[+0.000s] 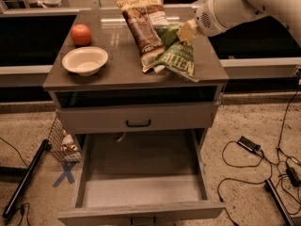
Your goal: Pick green jalapeno chip bag from middle drawer and place on counter
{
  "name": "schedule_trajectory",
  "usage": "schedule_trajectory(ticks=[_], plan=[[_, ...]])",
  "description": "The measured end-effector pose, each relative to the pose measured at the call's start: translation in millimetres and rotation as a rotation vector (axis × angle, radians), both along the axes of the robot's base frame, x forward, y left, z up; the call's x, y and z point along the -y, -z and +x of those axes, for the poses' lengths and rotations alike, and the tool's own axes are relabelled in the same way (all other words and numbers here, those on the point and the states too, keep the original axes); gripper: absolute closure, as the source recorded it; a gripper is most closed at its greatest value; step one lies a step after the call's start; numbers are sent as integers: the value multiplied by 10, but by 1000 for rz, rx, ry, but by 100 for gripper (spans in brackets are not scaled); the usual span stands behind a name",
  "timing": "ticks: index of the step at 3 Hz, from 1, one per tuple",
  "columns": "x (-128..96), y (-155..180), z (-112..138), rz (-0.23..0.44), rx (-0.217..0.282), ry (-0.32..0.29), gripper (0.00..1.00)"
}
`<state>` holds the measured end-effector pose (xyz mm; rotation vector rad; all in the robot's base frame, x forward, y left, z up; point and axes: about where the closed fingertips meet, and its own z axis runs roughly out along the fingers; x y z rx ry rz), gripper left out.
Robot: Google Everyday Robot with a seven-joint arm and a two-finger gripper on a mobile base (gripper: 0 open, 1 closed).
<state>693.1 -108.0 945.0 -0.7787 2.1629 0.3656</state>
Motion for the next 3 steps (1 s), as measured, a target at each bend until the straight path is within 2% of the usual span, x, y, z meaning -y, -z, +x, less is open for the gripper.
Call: schedule_trajectory(ticks=[2,3], plan=[[189,98,270,-46,44,45,100],[304,144,349,-71,61,51,82]])
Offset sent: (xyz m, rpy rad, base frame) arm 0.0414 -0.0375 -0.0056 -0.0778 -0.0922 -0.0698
